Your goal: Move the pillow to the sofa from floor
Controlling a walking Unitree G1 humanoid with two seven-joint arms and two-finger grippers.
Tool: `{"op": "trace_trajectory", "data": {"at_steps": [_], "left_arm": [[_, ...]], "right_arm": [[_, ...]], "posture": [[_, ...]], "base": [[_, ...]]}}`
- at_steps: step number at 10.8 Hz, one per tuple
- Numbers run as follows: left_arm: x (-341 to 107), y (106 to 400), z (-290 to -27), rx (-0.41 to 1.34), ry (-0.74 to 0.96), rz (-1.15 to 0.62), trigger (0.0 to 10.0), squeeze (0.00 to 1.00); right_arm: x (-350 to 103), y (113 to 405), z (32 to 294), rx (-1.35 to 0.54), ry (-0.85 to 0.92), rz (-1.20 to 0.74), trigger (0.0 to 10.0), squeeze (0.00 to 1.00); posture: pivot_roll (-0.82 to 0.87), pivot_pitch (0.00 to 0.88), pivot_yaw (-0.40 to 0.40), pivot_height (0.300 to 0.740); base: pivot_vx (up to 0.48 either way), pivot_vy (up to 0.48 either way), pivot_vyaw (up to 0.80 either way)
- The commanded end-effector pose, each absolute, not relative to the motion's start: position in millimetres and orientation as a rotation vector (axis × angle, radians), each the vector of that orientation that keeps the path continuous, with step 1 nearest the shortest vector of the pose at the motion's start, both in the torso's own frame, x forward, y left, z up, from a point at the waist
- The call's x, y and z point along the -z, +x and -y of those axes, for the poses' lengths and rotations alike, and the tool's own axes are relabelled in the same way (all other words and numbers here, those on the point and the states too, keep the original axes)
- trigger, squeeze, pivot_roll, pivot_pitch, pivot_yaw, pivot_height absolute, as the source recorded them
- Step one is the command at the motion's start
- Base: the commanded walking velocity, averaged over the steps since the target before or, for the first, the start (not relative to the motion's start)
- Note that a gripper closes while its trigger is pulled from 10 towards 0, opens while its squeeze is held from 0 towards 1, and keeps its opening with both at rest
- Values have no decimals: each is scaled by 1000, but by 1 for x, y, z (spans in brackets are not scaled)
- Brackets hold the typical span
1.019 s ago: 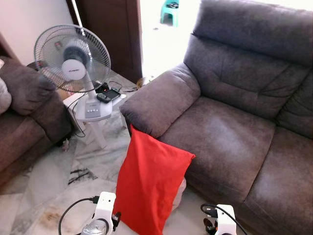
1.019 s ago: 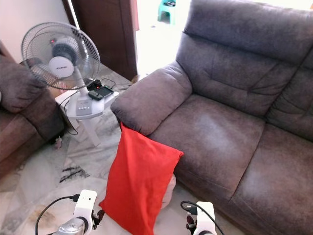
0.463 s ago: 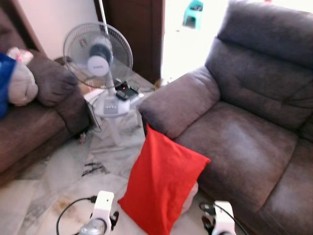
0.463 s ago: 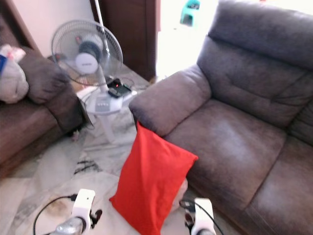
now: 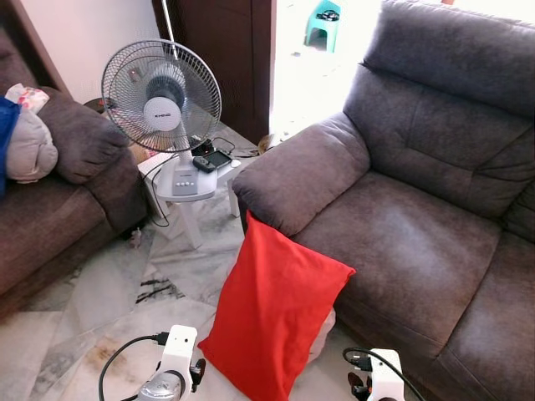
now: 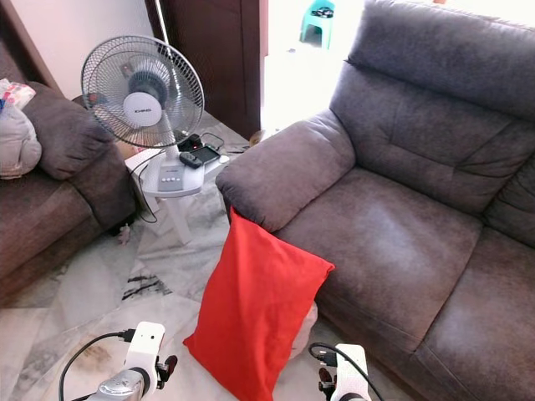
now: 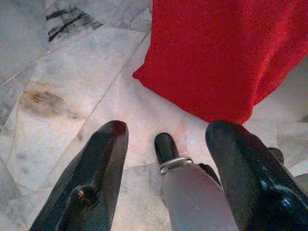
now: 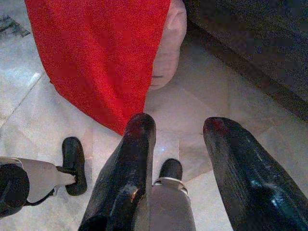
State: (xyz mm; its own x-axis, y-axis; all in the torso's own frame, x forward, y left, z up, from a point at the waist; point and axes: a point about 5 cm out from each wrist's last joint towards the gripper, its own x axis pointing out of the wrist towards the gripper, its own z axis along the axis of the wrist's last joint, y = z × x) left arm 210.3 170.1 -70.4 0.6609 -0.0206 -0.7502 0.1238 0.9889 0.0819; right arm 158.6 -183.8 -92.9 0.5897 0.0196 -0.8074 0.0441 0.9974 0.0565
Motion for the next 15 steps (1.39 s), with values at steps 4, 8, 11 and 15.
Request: {"op": "trace_trajectory", "data": {"at_steps": [4,8,11,15], "left_arm": [[72,207,-172,84,147,-865,10000,0],[72,207,-173,86,151,-866,10000,0],[73,207,-172,87,149,-866,10000,0],[72,207,-172,89,150,-865,10000,0]], "right_arm": [[94,161,174,29,99,-950,10000,0],[94,158,182,46,108,-956,10000,0],[94,159,184,46,102,-955,10000,0],[93,161,182,39,102,-944,10000,0]], "posture": [[-9,0,-12,740],[-8,0,-11,740],[-7,0,-12,740],[-9,0,-11,740]], "base": [[0,0,200],[0,0,0],[0,0,0],[248,0,0]]}}
